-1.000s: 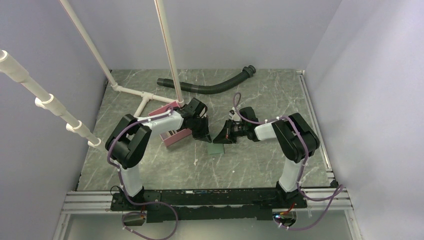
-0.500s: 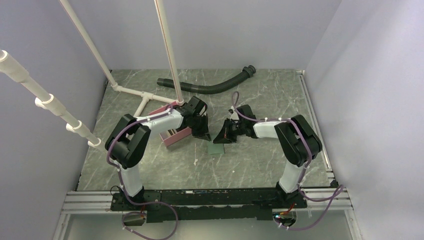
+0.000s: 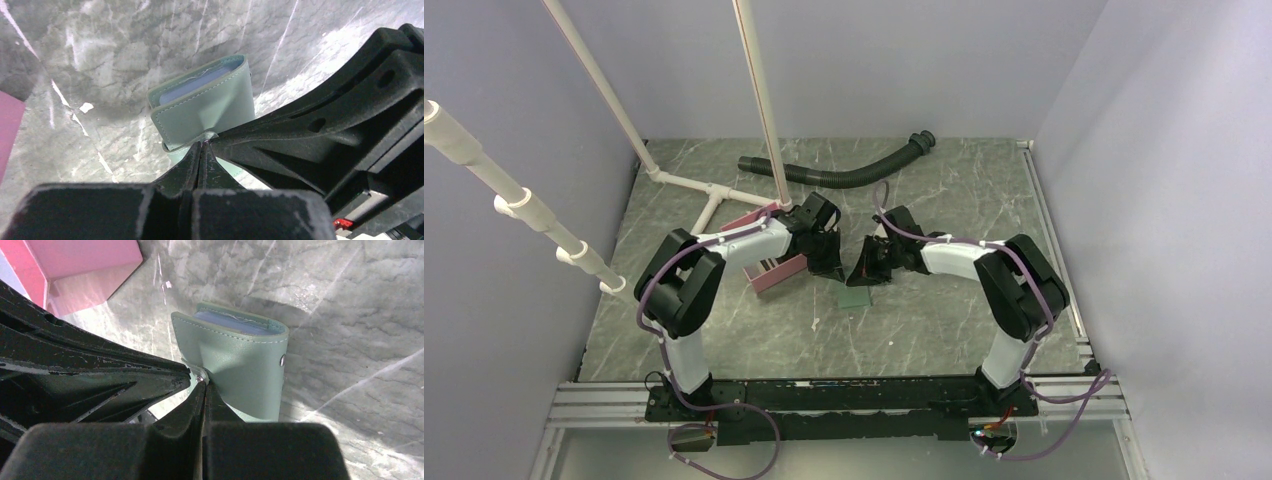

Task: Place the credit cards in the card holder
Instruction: Close the card holder at the center of the board.

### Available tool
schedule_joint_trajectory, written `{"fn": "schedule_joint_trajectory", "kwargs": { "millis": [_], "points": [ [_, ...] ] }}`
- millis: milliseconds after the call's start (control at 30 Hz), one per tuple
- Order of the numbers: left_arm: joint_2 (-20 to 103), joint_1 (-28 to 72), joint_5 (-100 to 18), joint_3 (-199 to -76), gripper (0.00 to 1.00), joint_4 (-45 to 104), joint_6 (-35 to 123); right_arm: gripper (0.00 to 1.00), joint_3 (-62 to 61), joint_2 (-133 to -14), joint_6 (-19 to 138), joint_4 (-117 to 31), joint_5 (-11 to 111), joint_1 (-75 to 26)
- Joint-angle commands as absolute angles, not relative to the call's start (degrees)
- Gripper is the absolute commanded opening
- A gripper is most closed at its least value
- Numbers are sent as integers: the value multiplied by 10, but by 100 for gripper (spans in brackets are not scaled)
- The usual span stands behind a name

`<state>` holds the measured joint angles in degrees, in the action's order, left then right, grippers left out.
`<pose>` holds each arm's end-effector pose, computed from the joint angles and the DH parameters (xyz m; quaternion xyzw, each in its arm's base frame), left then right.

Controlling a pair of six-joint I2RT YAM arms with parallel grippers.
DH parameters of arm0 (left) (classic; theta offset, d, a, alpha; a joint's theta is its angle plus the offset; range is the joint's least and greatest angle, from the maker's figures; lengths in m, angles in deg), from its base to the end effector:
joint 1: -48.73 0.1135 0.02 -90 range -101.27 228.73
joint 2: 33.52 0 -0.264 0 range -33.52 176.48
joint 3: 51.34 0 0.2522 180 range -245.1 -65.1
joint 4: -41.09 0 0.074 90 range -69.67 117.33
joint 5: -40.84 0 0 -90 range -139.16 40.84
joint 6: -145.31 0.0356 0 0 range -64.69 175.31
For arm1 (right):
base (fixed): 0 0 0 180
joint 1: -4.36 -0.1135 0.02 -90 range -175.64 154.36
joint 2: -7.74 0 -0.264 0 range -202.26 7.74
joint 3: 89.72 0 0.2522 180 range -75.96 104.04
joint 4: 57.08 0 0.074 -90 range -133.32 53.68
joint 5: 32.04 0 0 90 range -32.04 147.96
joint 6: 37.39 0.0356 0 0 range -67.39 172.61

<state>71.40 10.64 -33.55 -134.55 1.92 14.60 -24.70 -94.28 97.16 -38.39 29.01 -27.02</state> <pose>0.2892 -0.2389 0.1807 0.0122 0.9594 -0.2597 0.1090 0.2776 0.1895 0.1331 0.0329 0.9275 0.3640 0.0782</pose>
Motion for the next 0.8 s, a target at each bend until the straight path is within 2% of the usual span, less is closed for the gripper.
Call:
{"fn": "schedule_joint_trajectory", "kwargs": {
  "millis": [0,300,433,600,767],
  "points": [
    [684,104,-357,-1347,0,6,160,0,-306,-1016,920,-286,501,-299],
    [686,104,-359,-1339,0,4,161,0,-302,-1022,914,-202,599,-328],
    [677,105,-362,-1331,0,5,157,0,-283,-1033,907,-162,597,-341],
    [663,110,-356,-1329,0,11,164,0,-308,-986,874,-298,422,-331],
    [681,147,-307,-1340,0,33,162,0,-321,-946,894,-405,324,-285]
  ]
}}
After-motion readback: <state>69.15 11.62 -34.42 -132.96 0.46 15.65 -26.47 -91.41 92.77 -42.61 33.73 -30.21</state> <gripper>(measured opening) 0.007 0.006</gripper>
